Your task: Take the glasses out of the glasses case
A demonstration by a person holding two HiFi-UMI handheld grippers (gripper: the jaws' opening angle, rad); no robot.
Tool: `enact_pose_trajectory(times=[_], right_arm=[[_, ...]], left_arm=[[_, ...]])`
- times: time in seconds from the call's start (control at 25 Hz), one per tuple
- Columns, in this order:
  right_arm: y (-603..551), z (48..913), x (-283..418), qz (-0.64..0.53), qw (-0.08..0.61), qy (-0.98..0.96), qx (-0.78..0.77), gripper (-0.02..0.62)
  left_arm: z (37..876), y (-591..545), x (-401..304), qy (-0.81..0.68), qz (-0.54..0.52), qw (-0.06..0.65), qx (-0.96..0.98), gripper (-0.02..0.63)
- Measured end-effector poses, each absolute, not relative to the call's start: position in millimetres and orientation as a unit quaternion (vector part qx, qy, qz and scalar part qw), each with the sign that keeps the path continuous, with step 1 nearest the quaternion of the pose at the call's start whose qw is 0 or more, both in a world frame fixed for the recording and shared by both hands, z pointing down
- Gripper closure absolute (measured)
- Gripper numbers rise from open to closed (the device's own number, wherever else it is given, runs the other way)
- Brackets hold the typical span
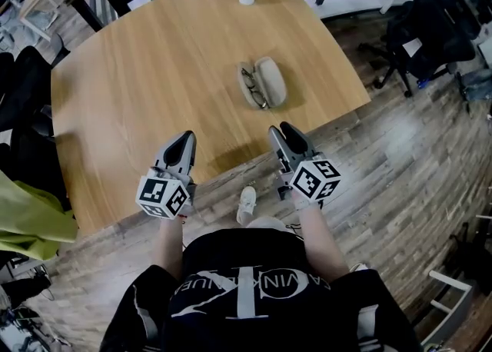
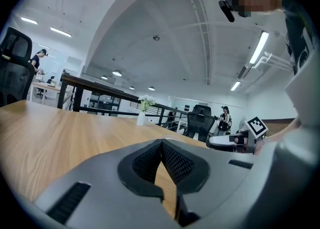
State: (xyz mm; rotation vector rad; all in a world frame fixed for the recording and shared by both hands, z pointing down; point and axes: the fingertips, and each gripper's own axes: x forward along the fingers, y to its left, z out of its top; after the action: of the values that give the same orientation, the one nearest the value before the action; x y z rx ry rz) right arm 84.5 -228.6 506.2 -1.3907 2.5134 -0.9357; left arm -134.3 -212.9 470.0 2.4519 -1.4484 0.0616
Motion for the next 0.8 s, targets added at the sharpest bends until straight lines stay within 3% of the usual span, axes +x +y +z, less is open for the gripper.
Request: enact_pose_trajectory(times=[0.8], right_arm=[[-278, 517, 83, -0.322, 0.044, 0.837, -0.44, 0.448]], left_arm=[[479, -259, -109, -0.499, 0.03, 0.148, 0.853, 0.591]])
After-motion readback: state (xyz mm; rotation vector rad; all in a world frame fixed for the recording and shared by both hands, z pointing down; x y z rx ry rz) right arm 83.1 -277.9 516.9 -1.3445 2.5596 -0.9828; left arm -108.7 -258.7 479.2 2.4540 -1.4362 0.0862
